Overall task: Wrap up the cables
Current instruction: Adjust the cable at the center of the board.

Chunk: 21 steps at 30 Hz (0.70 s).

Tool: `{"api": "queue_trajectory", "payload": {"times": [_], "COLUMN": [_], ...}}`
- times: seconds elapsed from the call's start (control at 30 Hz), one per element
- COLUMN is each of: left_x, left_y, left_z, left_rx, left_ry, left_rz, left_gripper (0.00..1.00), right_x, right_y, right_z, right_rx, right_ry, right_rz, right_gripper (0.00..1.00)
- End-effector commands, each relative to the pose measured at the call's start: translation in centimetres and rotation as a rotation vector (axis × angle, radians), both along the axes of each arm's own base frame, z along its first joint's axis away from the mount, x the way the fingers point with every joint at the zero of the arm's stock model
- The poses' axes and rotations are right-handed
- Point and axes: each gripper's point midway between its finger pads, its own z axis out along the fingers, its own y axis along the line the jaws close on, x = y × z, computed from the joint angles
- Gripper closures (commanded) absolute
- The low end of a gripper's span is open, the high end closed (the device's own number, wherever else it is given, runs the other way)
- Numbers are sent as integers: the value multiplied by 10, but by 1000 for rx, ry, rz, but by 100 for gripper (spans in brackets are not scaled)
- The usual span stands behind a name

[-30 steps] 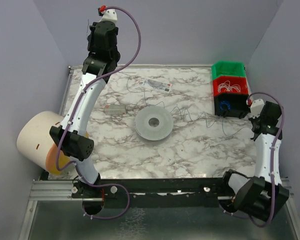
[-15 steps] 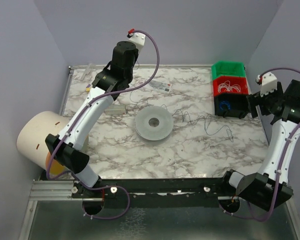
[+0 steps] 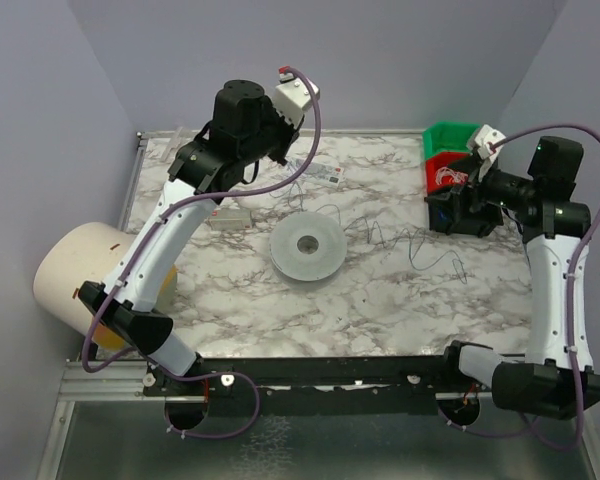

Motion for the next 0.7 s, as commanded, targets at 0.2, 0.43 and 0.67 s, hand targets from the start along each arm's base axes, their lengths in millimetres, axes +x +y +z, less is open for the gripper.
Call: {"api": "queue_trajectory", "payload": {"times": [0.2, 0.43, 0.67], "left_x": [18, 57, 96], "left_y": [19, 59, 43], "left_z": [-57, -113, -152], "left_rx": [59, 60, 44], "left_ry": [82, 149, 158], "left_rz": [121, 283, 301], "left_gripper": [95, 77, 56], "right_x": [20, 85, 149], "right_y": [94, 120, 113], "right_z": [-22, -82, -116], "right_rx": [117, 77, 73], "right_ry": [-32, 65, 262], "right_rz": [228, 11, -211], "right_gripper": [7, 7, 10]}}
